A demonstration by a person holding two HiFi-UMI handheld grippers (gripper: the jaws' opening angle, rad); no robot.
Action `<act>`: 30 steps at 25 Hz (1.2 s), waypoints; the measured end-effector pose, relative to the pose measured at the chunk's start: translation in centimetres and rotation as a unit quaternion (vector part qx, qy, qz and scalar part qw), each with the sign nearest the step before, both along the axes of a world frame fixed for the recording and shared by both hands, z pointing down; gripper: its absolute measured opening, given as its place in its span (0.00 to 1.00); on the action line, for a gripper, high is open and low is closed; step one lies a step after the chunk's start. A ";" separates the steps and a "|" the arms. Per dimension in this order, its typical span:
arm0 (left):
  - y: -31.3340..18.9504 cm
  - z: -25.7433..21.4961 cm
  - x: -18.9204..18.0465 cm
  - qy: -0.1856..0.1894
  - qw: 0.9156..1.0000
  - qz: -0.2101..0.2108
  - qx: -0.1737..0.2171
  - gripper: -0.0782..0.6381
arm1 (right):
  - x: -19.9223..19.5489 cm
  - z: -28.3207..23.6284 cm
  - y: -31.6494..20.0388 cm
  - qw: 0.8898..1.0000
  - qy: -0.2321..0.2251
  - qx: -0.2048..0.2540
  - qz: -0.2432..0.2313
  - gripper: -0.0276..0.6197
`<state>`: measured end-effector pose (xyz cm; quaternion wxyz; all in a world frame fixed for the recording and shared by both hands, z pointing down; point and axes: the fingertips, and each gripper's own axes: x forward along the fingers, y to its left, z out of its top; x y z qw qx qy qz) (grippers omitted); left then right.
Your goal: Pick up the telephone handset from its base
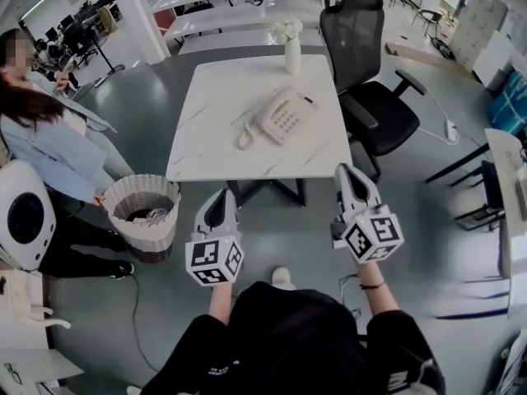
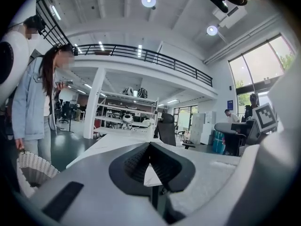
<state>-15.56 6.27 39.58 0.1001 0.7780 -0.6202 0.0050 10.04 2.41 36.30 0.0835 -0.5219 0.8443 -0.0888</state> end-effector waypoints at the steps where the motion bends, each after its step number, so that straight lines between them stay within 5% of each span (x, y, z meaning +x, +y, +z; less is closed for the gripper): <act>1: -0.8 0.1 -0.1 0.001 1.000 0.004 -0.001 0.11 | -0.3 0.1 -0.6 1.000 0.003 -0.001 0.001 0.03; 22: -11.9 4.9 0.6 0.007 0.996 0.065 -0.056 0.11 | -1.8 4.5 -11.2 0.999 0.022 -0.047 0.013 0.03; 30: -18.7 6.8 1.0 0.001 0.995 0.058 -0.087 0.11 | -2.7 6.7 -18.8 0.997 0.017 -0.070 -0.007 0.03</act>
